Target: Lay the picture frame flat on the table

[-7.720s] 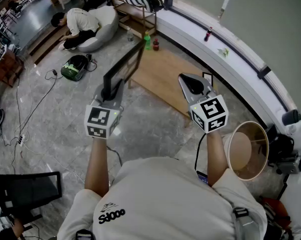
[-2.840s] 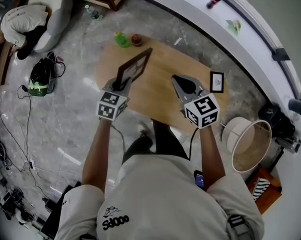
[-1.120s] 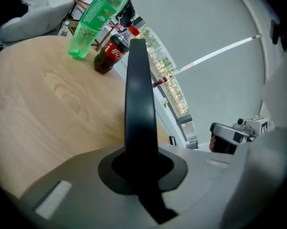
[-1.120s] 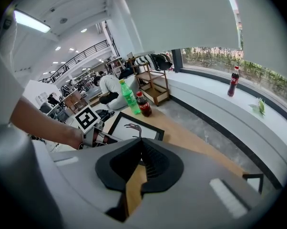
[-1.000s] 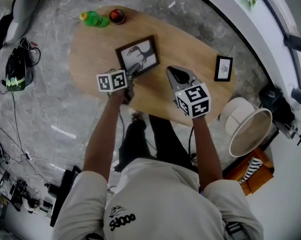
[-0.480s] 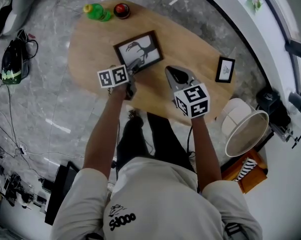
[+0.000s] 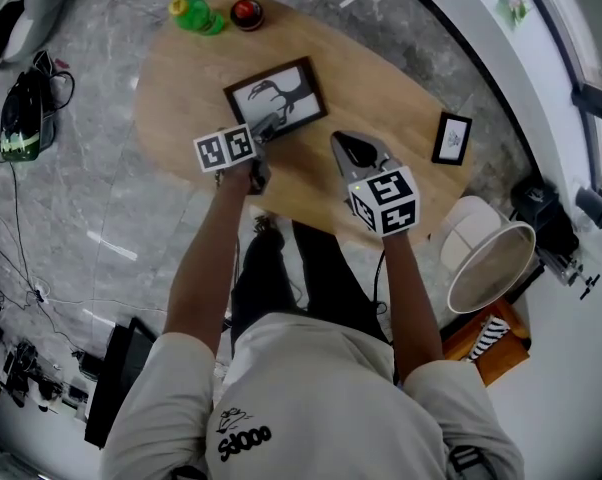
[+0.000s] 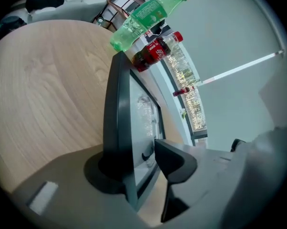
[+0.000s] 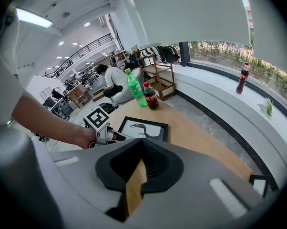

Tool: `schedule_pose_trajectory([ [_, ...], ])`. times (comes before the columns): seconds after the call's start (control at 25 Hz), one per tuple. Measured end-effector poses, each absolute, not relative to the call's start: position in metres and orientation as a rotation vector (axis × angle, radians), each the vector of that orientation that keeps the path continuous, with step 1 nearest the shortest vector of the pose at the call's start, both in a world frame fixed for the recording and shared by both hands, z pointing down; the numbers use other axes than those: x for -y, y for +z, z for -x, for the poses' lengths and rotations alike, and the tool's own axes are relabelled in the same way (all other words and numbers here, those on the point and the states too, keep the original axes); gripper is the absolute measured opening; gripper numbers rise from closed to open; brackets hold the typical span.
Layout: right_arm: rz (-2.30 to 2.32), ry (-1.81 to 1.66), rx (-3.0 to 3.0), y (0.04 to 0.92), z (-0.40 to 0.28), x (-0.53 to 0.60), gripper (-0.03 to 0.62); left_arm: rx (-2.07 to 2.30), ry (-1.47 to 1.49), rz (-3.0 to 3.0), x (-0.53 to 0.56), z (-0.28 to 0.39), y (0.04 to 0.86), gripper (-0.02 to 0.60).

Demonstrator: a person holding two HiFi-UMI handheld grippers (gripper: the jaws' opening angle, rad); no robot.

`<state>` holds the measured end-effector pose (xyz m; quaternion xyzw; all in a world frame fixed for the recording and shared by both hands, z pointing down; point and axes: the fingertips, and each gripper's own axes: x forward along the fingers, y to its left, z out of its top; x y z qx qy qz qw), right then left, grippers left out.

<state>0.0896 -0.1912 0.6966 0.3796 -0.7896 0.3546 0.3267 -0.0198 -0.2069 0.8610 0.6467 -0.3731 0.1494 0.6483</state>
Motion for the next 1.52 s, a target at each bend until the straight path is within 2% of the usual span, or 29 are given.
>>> schedule_pose_trajectory([
  [0.16, -0.989, 0.93, 2.067, 0.699, -0.092, 0.189, 0.003, 0.888, 0.38, -1.455, 0.201, 0.026, 0.87, 0.236],
  [0.56, -0.975, 0.923, 2.062, 0.702, -0.089, 0.187, 0.003, 0.915, 0.445, -1.502, 0.194, 0.041, 0.869, 0.258],
  [1.52, -0.992, 0.9, 2.059, 0.7, -0.097, 0.172, 0.003, 1.007, 0.376, -1.416, 0.172, 0.07, 0.87, 0.253],
])
